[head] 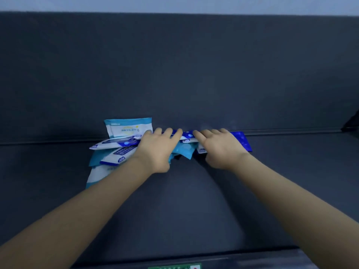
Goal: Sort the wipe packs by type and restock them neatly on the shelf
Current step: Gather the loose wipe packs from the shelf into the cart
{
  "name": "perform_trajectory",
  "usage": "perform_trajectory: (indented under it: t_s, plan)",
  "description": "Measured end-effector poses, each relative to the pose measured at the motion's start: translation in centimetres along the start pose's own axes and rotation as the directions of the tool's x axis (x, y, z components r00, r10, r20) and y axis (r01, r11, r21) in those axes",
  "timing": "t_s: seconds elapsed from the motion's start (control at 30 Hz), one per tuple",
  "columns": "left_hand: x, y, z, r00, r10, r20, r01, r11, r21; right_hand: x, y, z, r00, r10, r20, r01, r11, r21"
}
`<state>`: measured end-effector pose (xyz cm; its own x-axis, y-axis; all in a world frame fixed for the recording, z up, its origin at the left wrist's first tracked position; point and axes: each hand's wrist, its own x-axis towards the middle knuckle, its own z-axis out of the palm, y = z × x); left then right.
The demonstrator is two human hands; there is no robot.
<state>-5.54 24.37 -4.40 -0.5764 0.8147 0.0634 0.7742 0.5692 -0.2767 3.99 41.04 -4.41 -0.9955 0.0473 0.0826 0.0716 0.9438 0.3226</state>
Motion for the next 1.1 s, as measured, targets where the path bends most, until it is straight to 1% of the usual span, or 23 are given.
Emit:
perform_trajectory:
  t_s: [0.07, 0.1, 0.13, 0.2, 0.23, 0.33, 0.43, 0.57, 0.63, 0.77, 0.87, 0.93, 0.97, 1.0, 1.07, 1.1]
  plan:
    - [-0.2, -0.2, 0.0, 1.000, 0.016, -0.004, -0.016, 1.000, 0.019, 0.5, 0.1, 1.0, 1.000, 0.004, 0.010, -0.004, 1.000, -0.014]
    - [-0.4, -0.4, -0.1, 0.998, 0.045, -0.042, -0.043, 0.998, 0.045, 0.7, 0.3, 1.5, 1.000, 0.006, 0.003, -0.006, 1.000, 0.001]
    - [-0.7, -0.7, -0.1, 0.992, 0.083, -0.095, -0.077, 0.995, 0.070, 0.9, 0.5, 1.9, 1.000, 0.004, -0.009, -0.003, 1.000, 0.022]
    - [-1.1, -1.5, 0.6, 0.963, 0.122, -0.241, -0.111, 0.992, 0.057, 1.3, 0.9, 2.4, 0.998, -0.010, -0.056, 0.014, 0.998, 0.063]
    - [-1.2, -1.7, 0.9, 0.948, 0.141, -0.286, -0.129, 0.990, 0.060, 1.5, 1.0, 2.7, 0.996, -0.020, -0.081, 0.026, 0.997, 0.074]
    - [-1.3, -2.1, 0.9, 0.924, 0.211, -0.319, -0.174, 0.975, 0.140, 2.0, 1.3, 3.1, 0.991, -0.041, -0.125, 0.053, 0.994, 0.094]
    - [-1.0, -2.5, 1.6, 0.937, 0.217, -0.274, -0.167, 0.967, 0.195, 2.3, 1.7, 3.5, 0.981, -0.049, -0.187, 0.060, 0.997, 0.049]
    - [-0.7, -2.2, 2.1, 0.973, 0.127, -0.195, -0.109, 0.989, 0.102, 2.0, 1.5, 3.9, 0.974, -0.072, -0.216, 0.063, 0.997, -0.048]
    - [-0.4, -2.1, 1.9, 0.973, 0.080, -0.214, -0.067, 0.995, 0.067, 1.8, 1.4, 3.6, 0.966, -0.085, -0.244, 0.070, 0.995, -0.068]
    - [0.1, -1.1, 1.9, 0.947, -0.057, -0.316, 0.058, 0.998, -0.007, 1.7, 1.3, 3.2, 0.944, -0.123, -0.305, 0.097, 0.990, -0.102]
    - [0.0, -0.6, 2.6, 0.940, -0.122, -0.319, 0.105, 0.992, -0.070, 1.2, 1.1, 3.1, 0.937, -0.120, -0.327, 0.085, 0.989, -0.119]
    - [0.2, -0.4, 2.2, 0.944, -0.089, -0.317, 0.089, 0.996, -0.015, 0.8, 1.0, 3.0, 0.936, -0.115, -0.332, 0.081, 0.990, -0.116]
    - [0.4, -0.3, 1.5, 0.960, -0.047, -0.277, 0.065, 0.996, 0.057, 0.6, 1.0, 3.0, 0.936, -0.111, -0.333, 0.076, 0.990, -0.116]
    - [0.6, -0.2, 0.7, 0.981, 0.005, -0.195, 0.021, 0.991, 0.133, 0.4, 1.1, 3.0, 0.936, -0.105, -0.336, 0.069, 0.991, -0.117]
    - [1.1, -0.1, -0.2, 0.995, 0.060, -0.074, -0.045, 0.979, 0.198, -0.1, 1.2, 3.0, 0.932, -0.085, -0.351, 0.046, 0.992, -0.118]
    - [1.3, -0.1, -0.6, 0.996, 0.075, -0.057, -0.061, 0.973, 0.222, -0.4, 1.1, 3.0, 0.929, -0.071, -0.363, 0.030, 0.993, -0.118]
